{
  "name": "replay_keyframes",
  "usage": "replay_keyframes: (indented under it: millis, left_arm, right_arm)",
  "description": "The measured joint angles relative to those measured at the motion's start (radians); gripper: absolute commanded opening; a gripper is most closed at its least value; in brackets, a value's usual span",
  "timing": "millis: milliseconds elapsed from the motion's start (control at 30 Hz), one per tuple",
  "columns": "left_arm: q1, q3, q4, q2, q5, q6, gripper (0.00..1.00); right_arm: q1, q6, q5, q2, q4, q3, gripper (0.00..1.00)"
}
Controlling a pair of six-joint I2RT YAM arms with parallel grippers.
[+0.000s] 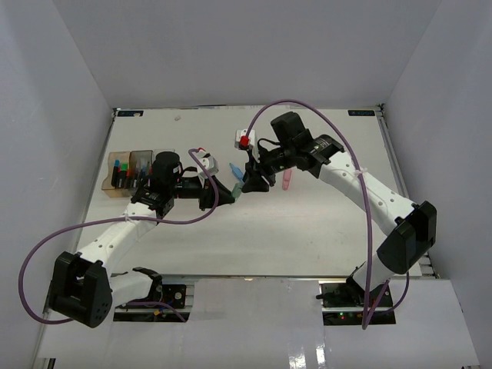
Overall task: Sort the stationery into containers
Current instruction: Close the pen cap on the pen.
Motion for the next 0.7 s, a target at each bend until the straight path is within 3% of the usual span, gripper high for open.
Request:
replay_keyframes:
  millis: [700]
  left_arm:
    - [0.0, 0.005, -0.001, 0.0, -0.006, 0.007, 0.0]
  right_arm:
    - [0.02, -0.016, -0.037, 0.034, -0.014, 0.034, 0.41]
